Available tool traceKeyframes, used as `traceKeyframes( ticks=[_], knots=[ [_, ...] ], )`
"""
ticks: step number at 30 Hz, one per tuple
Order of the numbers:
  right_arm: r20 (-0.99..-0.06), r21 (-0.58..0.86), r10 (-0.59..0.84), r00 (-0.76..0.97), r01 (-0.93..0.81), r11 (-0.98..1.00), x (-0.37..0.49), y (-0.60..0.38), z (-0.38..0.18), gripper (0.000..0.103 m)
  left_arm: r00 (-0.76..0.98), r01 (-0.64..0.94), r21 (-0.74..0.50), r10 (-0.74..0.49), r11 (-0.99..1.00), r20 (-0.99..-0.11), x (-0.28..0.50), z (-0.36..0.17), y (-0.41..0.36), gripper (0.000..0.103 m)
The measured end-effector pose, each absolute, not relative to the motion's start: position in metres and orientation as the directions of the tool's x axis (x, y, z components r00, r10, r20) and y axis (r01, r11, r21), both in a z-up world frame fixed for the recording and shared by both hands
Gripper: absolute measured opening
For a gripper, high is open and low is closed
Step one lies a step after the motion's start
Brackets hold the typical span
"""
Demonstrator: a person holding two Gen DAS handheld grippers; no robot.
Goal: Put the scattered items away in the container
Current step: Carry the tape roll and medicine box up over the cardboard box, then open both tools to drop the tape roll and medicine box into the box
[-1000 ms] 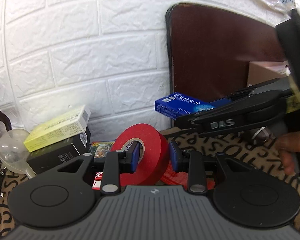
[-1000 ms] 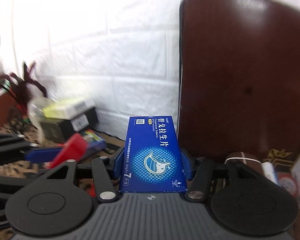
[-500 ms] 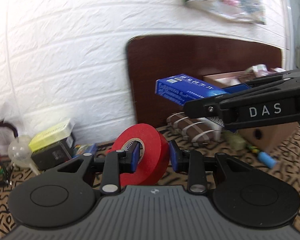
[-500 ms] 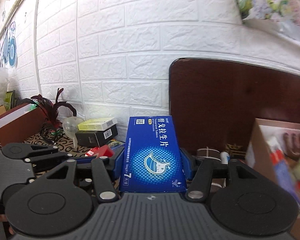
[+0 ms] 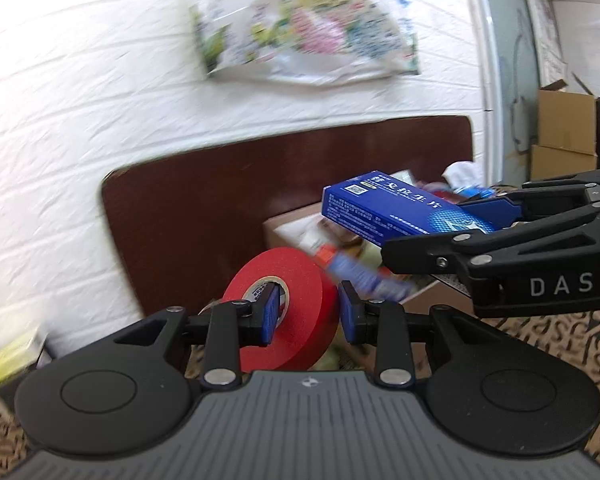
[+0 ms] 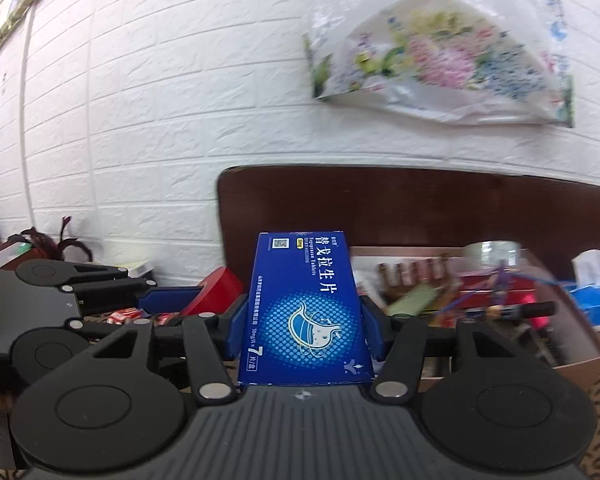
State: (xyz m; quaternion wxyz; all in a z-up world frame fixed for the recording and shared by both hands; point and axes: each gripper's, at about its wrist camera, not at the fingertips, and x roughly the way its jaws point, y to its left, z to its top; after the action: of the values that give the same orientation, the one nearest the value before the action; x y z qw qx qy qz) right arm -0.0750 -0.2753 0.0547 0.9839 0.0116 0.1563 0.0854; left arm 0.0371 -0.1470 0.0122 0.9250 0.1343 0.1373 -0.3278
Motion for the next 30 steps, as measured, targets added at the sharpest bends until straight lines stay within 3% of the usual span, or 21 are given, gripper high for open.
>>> traceKeyframes(
  ticks=[16,30],
  knots=[
    [-0.320,0.000,0.017,0.947,-0.017,1.000,-0.047,-0.378,0.059,0.055,0.713,0.692,0.213,-0.605,0.690,-0.355,0.061,0.011,-0.249,0.032],
    [-0.385,-0.005,-0.080,0.920,0.085,0.996,0.050,-0.423,0.043,0.055,0.852,0.456,0.193,-0.364,0.869,-0.376,0.112,-0.007,-0.302,0.033]
  ],
)
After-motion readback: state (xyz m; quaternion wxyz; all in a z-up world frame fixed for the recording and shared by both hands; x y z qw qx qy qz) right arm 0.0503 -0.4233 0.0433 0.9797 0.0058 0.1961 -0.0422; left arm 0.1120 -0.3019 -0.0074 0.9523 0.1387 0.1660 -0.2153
